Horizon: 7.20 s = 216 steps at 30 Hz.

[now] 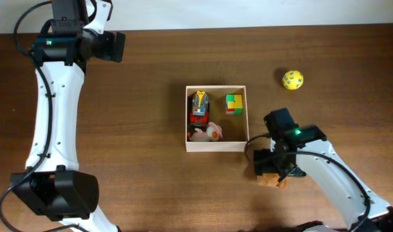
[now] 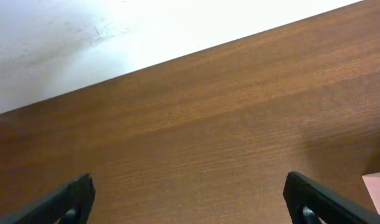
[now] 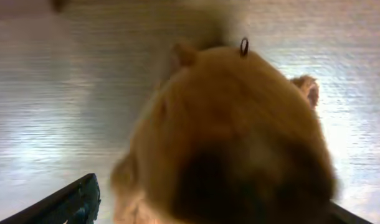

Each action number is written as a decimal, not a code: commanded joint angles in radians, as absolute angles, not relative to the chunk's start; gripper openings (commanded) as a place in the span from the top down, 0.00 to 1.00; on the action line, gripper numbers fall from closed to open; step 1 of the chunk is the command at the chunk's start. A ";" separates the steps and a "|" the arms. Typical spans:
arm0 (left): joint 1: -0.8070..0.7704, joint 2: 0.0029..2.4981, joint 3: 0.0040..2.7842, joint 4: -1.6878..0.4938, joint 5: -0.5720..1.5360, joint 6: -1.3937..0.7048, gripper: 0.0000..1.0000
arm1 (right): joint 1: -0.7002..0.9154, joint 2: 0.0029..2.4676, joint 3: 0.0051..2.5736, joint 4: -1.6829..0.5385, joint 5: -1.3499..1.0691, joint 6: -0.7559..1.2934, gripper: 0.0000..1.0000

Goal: Pack container
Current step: 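Close the right gripper on the teddy bear's head, then lift the teddy bear with the right gripper and carry it over the box, then lower the teddy bear into the box beside the colour cube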

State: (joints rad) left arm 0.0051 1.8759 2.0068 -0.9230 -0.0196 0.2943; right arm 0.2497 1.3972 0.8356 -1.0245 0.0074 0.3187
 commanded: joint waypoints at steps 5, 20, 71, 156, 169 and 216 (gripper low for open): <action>0.003 1.870 2.023 -0.921 -0.023 0.284 0.01 | 0.255 1.420 0.776 -0.986 0.038 0.331 0.12; 0.003 1.870 2.023 -0.921 -0.023 0.284 0.01 | 0.255 1.419 0.905 -1.019 0.107 0.330 0.67; 0.003 1.870 2.023 -0.921 -0.023 0.284 0.01 | 0.353 1.636 1.625 -1.066 -0.281 -0.142 0.88; 0.003 1.870 2.023 -0.921 -0.023 0.284 0.01 | 0.367 1.920 1.505 -1.074 -0.101 0.290 0.49; 0.003 1.870 2.023 -0.921 -0.023 0.284 0.01 | 0.367 1.919 1.525 -1.073 -0.123 0.290 0.40; 0.003 1.870 2.023 -0.921 -0.023 0.284 0.01 | 0.367 2.032 1.809 -1.085 -0.116 0.168 0.36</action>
State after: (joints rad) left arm 0.0051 1.8759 2.0068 -0.9230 -0.0196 0.2943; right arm 0.3618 2.0209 1.8137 -1.0863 -0.1238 0.1837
